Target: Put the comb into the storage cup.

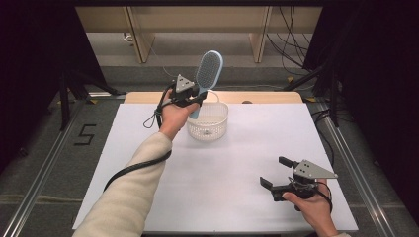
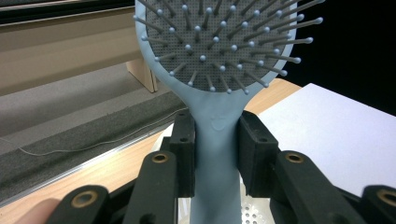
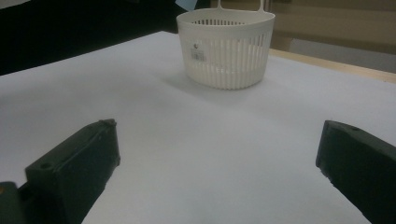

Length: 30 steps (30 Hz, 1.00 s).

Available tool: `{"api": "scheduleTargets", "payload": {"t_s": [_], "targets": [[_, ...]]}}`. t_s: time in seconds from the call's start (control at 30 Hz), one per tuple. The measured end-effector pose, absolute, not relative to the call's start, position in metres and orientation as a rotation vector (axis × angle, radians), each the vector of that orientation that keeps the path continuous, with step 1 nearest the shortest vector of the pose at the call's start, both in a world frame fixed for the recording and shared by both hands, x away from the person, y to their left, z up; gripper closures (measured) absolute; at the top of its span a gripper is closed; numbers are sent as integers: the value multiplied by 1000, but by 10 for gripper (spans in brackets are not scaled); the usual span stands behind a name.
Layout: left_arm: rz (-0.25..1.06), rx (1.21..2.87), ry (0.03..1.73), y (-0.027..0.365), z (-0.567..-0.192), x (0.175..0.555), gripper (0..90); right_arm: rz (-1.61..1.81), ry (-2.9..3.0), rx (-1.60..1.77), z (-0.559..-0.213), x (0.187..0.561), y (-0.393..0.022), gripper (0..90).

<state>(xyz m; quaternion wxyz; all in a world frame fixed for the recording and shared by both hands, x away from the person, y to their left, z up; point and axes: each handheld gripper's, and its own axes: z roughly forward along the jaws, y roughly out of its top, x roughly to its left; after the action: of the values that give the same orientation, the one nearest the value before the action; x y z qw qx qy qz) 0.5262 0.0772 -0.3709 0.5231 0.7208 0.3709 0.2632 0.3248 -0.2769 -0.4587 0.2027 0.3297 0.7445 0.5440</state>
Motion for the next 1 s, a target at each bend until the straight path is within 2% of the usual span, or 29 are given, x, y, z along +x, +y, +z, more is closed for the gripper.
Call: {"api": "scheduleTargets", "payload": {"t_s": [1.0], "targets": [[634, 1748, 868, 69, -380, 534, 698, 1521, 2081, 924, -459, 325, -278, 4]]}}
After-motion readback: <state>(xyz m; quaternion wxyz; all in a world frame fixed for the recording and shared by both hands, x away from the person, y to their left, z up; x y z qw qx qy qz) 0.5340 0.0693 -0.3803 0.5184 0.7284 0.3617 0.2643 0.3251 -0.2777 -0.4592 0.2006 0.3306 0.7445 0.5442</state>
